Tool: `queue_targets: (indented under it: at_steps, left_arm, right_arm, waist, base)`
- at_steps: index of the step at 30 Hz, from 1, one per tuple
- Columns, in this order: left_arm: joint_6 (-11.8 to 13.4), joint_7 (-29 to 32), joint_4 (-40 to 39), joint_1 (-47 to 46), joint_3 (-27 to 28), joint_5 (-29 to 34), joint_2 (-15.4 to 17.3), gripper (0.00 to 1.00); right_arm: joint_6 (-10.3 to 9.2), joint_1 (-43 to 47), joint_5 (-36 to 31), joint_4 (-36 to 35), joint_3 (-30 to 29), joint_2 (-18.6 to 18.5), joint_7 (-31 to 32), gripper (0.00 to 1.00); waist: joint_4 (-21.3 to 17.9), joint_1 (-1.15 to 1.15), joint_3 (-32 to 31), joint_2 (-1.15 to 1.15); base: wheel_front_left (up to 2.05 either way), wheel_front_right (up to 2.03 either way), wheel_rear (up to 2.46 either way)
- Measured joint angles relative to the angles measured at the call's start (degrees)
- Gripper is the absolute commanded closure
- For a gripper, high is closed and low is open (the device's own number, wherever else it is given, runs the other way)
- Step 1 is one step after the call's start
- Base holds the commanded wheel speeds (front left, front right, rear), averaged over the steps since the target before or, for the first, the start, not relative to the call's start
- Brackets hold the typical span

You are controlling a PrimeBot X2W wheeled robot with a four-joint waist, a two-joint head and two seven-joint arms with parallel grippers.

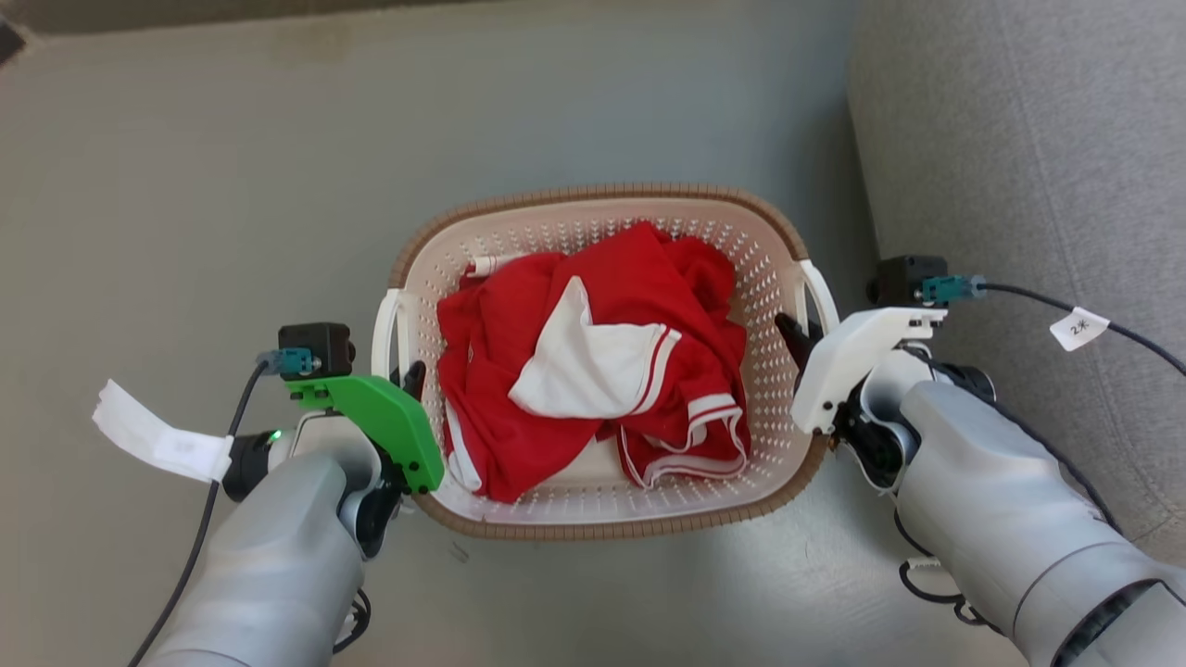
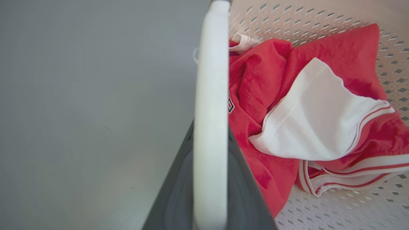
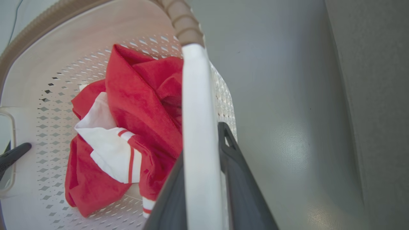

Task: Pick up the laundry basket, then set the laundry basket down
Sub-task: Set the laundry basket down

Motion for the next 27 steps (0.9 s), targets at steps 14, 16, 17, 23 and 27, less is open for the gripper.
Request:
queue_targets:
  at_steps: [14, 16, 17, 23, 27]
  left_arm:
    - [0.0, -3.4, -0.2, -4.7, 0.3, 0.5, 0.0, 1.0]
    - [0.0, -3.7, -0.2, -5.3, 0.3, 0.5, 0.1, 1.0]
    - [0.0, -3.8, -0.3, -5.7, 0.3, 0.5, 0.1, 1.0]
    - [0.0, -4.8, -0.6, -8.2, 1.0, 1.0, 0.0, 1.0]
    - [0.0, -5.3, -0.6, -9.9, 1.6, 1.1, 0.0, 1.0]
  right_arm:
    - [0.02, -4.5, -0.8, 0.0, -0.1, -0.6, -3.5, 1.0]
    - [0.03, -5.1, -0.9, 0.0, -0.2, -0.8, -4.0, 1.0]
    - [0.03, -5.4, -0.9, 0.0, -0.2, -0.9, -4.2, 1.0]
    - [0.08, -7.5, -1.0, 0.0, -0.4, -1.3, -5.7, 1.0]
    - [0.08, -9.2, -1.4, 0.0, -0.6, -1.4, -6.4, 1.0]
  waist:
    - [0.1, 0.0, 8.8, 0.0]
    - [0.1, 0.01, 10.1, 0.0]
    - [0.2, 0.01, 10.8, 0.0]
    - [0.4, 0.01, 14.7, 0.0]
    - [0.5, 0.01, 17.4, 0.0]
  base:
    - [0.0, 0.0, 0.0]
    - [0.0, 0.0, 0.0]
    - [0.0, 0.0, 0.0]
    - [0.0, 0.0, 0.0]
    - [0.0, 0.0, 0.0]
